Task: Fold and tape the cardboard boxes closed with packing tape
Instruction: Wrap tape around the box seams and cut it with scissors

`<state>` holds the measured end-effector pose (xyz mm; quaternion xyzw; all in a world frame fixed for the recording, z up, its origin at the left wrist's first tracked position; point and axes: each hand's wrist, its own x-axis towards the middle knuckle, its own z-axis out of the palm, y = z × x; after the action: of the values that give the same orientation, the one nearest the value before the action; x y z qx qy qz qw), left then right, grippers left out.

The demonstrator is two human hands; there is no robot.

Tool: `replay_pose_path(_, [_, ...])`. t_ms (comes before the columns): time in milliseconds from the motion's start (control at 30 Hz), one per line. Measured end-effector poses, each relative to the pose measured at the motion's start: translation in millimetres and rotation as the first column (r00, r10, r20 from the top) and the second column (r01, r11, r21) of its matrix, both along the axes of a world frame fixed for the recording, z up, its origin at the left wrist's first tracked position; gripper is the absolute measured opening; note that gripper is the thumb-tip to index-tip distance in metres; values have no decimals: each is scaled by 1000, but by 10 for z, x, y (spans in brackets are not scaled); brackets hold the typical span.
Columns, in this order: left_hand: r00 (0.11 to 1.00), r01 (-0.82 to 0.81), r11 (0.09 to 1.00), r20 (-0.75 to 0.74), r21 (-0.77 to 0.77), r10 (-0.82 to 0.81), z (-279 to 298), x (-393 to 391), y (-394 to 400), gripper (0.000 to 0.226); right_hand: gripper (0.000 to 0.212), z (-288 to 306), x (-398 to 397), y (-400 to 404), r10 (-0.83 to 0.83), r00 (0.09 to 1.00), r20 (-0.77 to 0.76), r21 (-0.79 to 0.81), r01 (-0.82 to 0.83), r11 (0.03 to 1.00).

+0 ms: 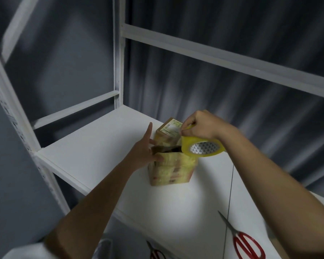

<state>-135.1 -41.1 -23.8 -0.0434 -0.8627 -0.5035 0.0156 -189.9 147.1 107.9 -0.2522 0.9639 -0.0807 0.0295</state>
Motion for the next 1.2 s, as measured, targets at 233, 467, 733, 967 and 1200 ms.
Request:
replay_pose_path(233, [997, -74, 997, -11, 24, 75, -159, -64, -48, 114, 15, -42, -67, -156, 35, 999, 42, -34, -34, 999])
replay_pose_path(467, [996, -48, 996, 84, 78, 41, -247, -100, -134, 120, 13, -331, -187, -255, 62, 995, 76, -28, -60, 998])
replay_pose_path(733, [966, -141, 949, 249, 281, 70, -167, 17, -474, 61, 23, -399, -100, -296, 78, 997, -8, 98, -77, 992])
replay_pose_path(967, [951, -307, 903, 145, 301, 274, -453, -97, -321, 23, 51, -448, -129, -167, -103, 993, -59, 64, 107, 992])
replay_pose_path(1200, [957, -280, 925, 148, 256, 249, -581, -124, -227, 19, 38, -496, -72, 59, -160, 950, 268, -458, 272, 847])
